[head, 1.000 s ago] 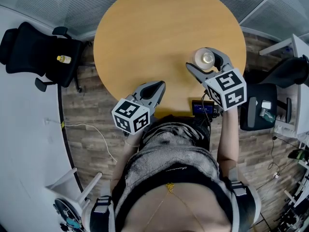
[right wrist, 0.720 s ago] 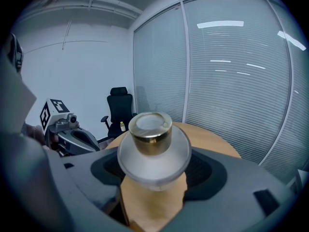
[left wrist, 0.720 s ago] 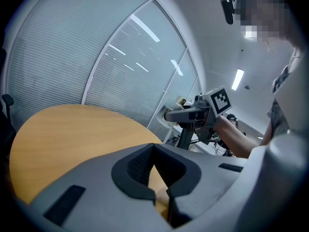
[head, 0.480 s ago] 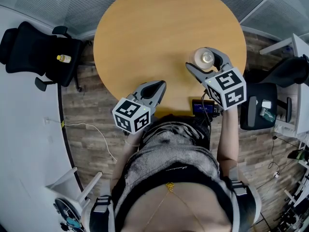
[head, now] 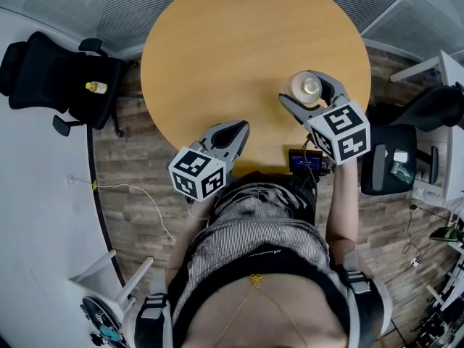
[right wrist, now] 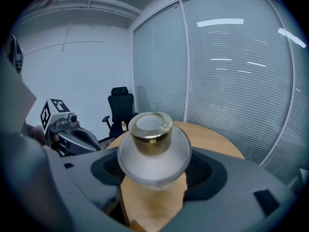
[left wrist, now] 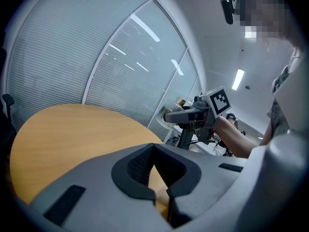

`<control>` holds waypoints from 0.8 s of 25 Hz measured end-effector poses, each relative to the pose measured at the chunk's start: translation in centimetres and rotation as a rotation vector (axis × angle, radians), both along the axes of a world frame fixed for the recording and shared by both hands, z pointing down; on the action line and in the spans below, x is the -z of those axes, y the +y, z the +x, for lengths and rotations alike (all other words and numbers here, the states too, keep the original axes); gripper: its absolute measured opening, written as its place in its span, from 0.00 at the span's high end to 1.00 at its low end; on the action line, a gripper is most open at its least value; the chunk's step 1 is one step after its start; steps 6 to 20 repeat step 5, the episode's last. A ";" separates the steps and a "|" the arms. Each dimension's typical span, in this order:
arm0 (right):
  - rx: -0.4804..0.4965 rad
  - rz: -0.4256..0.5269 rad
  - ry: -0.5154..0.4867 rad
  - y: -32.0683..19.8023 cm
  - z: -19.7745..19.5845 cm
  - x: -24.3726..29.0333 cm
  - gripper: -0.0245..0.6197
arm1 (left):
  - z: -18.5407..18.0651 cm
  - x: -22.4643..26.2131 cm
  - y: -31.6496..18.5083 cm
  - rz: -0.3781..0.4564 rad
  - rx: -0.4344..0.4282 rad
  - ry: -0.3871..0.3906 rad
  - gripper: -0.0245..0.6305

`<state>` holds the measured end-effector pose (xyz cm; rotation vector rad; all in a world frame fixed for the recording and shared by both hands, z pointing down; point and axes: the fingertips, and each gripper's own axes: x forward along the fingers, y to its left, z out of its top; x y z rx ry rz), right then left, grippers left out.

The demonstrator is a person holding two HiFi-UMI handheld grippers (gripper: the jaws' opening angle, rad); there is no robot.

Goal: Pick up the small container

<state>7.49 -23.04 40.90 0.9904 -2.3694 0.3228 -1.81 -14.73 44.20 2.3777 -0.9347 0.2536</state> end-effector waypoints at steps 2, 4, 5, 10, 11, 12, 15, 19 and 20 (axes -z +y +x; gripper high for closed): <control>0.001 -0.002 0.000 0.0 0.0 -0.1 0.43 | 0.0 0.0 0.0 0.000 0.002 -0.001 0.96; 0.001 -0.003 0.000 -0.1 0.1 -0.1 0.43 | -0.1 0.0 -0.1 0.000 0.004 -0.002 0.96; 0.001 -0.004 0.000 -0.2 0.1 -0.1 0.43 | -0.1 0.0 -0.2 0.001 0.006 -0.002 0.96; 0.001 -0.004 0.000 -0.2 0.1 -0.1 0.43 | -0.1 0.0 -0.2 0.001 0.006 -0.002 0.96; 0.001 -0.004 0.000 -0.2 0.1 -0.1 0.43 | -0.1 0.0 -0.2 0.001 0.006 -0.002 0.96; 0.001 -0.004 0.000 -0.2 0.1 -0.1 0.43 | -0.1 0.0 -0.2 0.001 0.006 -0.002 0.96; 0.001 -0.004 0.000 -0.2 0.1 -0.1 0.43 | -0.1 0.0 -0.2 0.001 0.006 -0.002 0.96; 0.001 -0.004 0.000 -0.2 0.1 -0.1 0.43 | -0.1 0.0 -0.2 0.001 0.006 -0.002 0.96; 0.001 -0.004 0.000 -0.2 0.1 -0.1 0.43 | -0.1 0.0 -0.2 0.001 0.006 -0.002 0.96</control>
